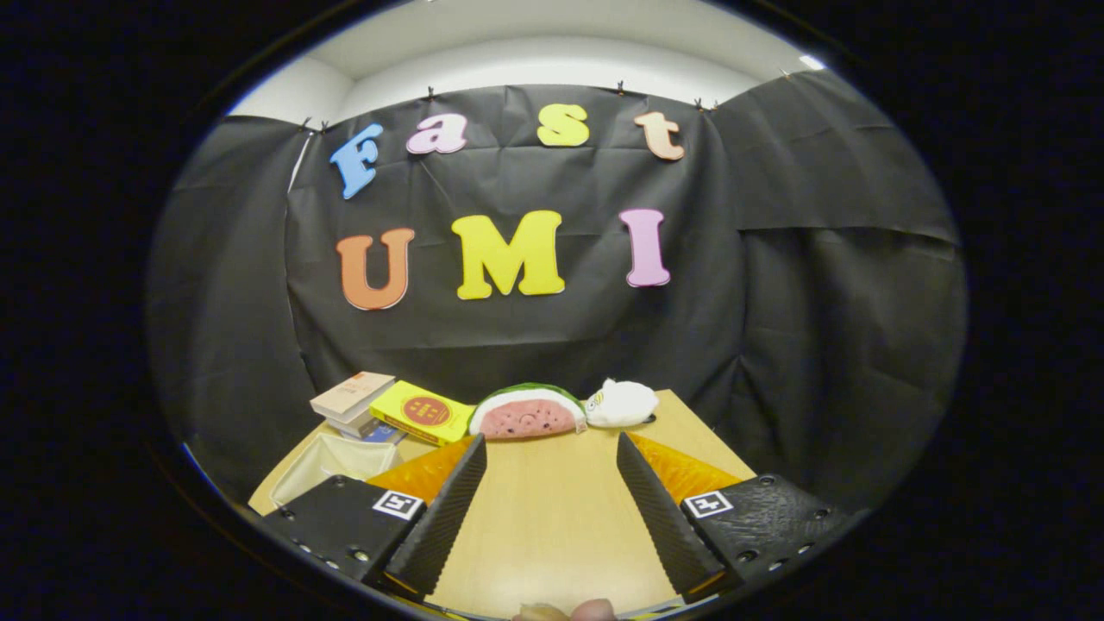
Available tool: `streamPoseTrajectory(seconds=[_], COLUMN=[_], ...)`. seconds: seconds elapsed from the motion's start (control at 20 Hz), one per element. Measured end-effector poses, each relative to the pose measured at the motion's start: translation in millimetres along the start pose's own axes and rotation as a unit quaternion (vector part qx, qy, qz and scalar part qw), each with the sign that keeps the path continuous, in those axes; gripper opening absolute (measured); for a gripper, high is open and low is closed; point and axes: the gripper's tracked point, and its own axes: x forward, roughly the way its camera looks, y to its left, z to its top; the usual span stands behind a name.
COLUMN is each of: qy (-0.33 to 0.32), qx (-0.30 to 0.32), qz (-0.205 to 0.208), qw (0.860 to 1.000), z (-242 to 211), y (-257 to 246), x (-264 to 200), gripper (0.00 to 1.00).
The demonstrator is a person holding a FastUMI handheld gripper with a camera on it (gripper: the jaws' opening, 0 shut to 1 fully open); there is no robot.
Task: Open the storage box then place both shoes into the box .Put the left shoe in first, then the right shoe, with the right side of both shoes facing outward in a uniform manner.
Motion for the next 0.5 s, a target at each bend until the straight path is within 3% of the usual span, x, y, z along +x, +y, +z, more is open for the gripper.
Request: streamPoseTrajectory(seconds=[0.5], qy=[0.001], qx=[0.009], qz=[0.016], qw=[1.0], z=[2.5], y=[-8.4], x=[-5.9], gripper=[0.94])
